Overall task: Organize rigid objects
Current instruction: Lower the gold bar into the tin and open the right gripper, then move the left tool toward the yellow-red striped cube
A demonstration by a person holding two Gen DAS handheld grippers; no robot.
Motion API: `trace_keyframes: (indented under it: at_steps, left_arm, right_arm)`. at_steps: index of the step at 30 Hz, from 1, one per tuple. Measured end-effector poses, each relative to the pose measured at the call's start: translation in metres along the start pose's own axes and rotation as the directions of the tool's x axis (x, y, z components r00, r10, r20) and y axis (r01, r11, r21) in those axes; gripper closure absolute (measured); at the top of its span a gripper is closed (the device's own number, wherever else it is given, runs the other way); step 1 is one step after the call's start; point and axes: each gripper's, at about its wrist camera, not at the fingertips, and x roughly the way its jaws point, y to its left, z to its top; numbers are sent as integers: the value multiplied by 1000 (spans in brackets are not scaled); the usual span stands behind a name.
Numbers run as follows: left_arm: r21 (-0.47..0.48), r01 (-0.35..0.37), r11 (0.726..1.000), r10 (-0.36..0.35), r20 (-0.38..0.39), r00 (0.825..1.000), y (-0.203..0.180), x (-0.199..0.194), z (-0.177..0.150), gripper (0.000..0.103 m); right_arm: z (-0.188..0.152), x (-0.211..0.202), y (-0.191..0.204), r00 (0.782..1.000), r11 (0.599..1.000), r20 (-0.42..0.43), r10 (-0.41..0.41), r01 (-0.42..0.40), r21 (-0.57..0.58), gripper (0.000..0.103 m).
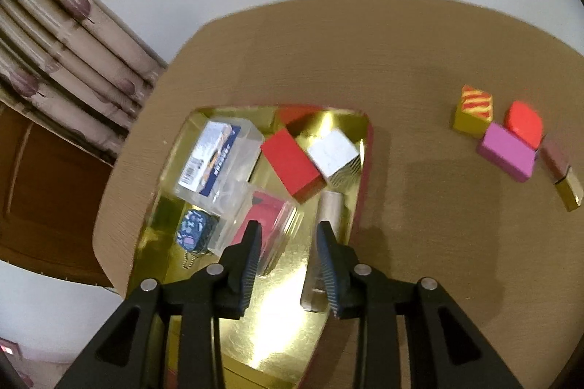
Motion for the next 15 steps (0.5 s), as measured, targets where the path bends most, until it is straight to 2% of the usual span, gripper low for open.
trace_keyframes:
  at_steps: [3,6,9,10,13,15]
  left_arm:
    - [6,-7,1000,7,8,1000,-1,-2,-1,16]
    - [15,-13,1000,13,15,1000,-5,-4,-2,16]
    - [34,-17,999,16,22,1000,-10,-5,-4,16]
    - [44,-16,999,15,25,1000,-13,-5,-6,16]
    - [91,-30,995,26,37,999,-27,-5,-9,16]
    - [123,-36,992,31,40,999,-36,-5,-11,16]
  right_arm:
    - [-7,-28,-16,996,999,77,45,-45,-7,70]
    - [-19,-54,-46,986,1000,166,10,-6,-26,65]
    - [-36,-79,-98,961,994,258,-102,111,-21,62]
    - [-42,-87,-126,944,983,279,-175,181,3,61]
    - [-55,-103,-199,905,949,284,-316,304,85,61]
    - [-63,-114,-243,865,910,282,-414,393,130,61]
